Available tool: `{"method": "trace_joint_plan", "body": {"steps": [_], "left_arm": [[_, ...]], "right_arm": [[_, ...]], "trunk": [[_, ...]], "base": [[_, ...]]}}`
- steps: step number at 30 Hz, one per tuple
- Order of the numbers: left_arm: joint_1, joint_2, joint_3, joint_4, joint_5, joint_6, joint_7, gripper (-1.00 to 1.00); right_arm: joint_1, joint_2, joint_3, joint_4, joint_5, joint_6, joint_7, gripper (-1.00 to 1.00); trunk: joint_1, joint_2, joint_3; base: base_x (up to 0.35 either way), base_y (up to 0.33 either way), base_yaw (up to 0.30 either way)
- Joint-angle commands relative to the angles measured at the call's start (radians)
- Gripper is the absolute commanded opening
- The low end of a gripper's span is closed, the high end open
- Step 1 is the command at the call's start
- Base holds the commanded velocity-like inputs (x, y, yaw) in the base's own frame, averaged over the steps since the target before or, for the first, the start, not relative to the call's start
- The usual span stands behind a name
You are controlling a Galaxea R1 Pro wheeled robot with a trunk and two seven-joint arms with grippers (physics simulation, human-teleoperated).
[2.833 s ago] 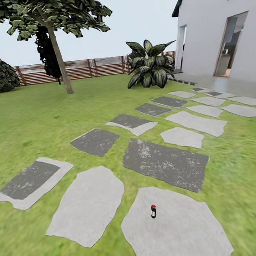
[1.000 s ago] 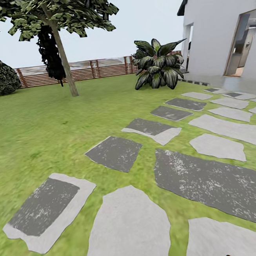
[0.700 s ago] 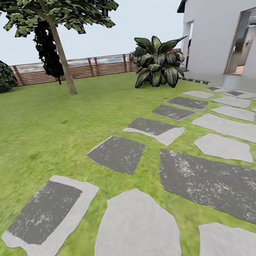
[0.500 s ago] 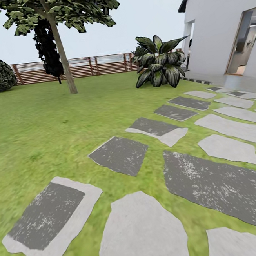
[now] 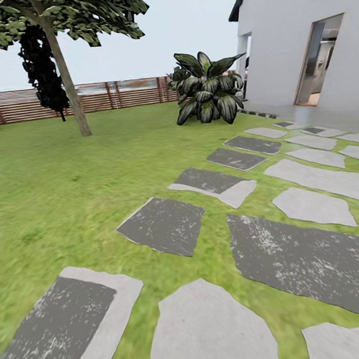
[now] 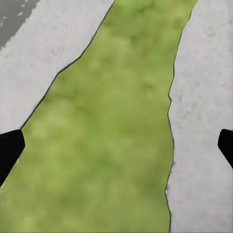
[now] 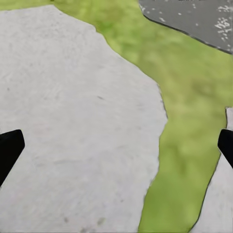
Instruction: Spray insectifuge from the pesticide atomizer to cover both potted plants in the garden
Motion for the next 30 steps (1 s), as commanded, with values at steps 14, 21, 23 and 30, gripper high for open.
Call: {"method": "trace_joint_plan", "body": {"steps": [14,21,23,30], "left_arm": [[0.0,0.0,0.0,0.002,0.007,-0.003,-0.002,1.0],[0.0,0.0,0.0,0.002,0.007,-0.003,-0.002,1.0],[0.0,0.0,0.0,0.002,0.007,-0.003,-0.002,1.0],[0.0,0.0,0.0,0.002,0.007,-0.003,-0.002,1.0]], "right_arm": [[-0.001,0.0,0.0,0.001,0.001,-0.003,0.001,1.0],[-0.001,0.0,0.0,0.001,0.001,-0.003,0.001,1.0],[-0.001,0.0,0.0,0.001,0.001,-0.003,0.001,1.0],[-0.001,0.001,0.0,0.001,0.001,-0.003,0.0,1.0]], "trunk": [[0.0,0.0,0.0],[0.0,0.0,0.0],[0.0,0.0,0.0],[0.0,0.0,-0.001]], "base": [[0.141,0.131,-0.274],[0.003,0.001,-0.274],[0.0,0.0,-0.267],[0.0,0.0,-0.261]]}}
